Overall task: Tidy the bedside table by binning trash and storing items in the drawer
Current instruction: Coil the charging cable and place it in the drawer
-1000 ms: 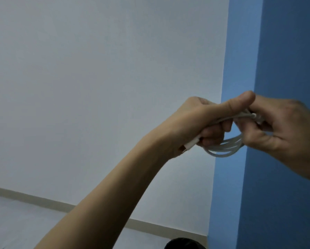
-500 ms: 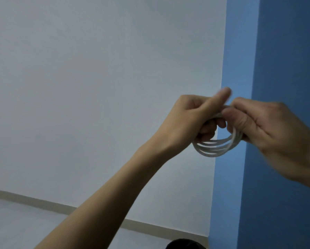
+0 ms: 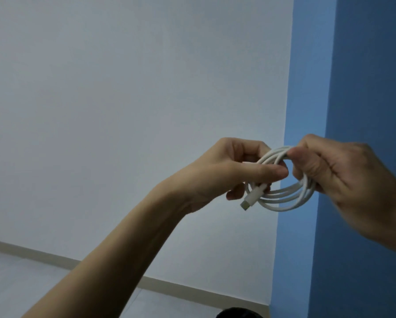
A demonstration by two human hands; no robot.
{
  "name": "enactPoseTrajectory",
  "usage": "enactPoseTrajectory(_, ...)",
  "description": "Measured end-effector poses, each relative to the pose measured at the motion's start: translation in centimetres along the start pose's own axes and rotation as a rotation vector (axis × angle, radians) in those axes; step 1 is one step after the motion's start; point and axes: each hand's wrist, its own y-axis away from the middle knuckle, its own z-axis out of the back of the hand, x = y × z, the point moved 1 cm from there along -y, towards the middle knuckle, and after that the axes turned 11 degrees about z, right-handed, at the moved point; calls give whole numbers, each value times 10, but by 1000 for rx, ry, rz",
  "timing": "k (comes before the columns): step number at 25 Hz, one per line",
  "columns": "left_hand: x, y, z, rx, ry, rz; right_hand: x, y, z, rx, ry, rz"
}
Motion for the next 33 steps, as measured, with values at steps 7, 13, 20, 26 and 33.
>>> enactPoseTrajectory(7, -3, 0, -17, -794, -651, -332, 3, 0, -3, 111, -6, -12)
enactPoseTrajectory(13, -8, -8, -19, -738, -405, -397, 4, -11, 6, 77, 100, 85)
enactPoseTrajectory(20, -4, -4, -17, -439, -187, -241, -6, 2, 6, 53, -20, -94)
enactPoseTrajectory(26, 0, -9, -32, -746, -469, -303, -1, 3, -1, 46, -233, -153)
enactPoseTrajectory(33, -3, -11, -29, -565, -100, -254, 5, 2, 8, -13, -268, -186)
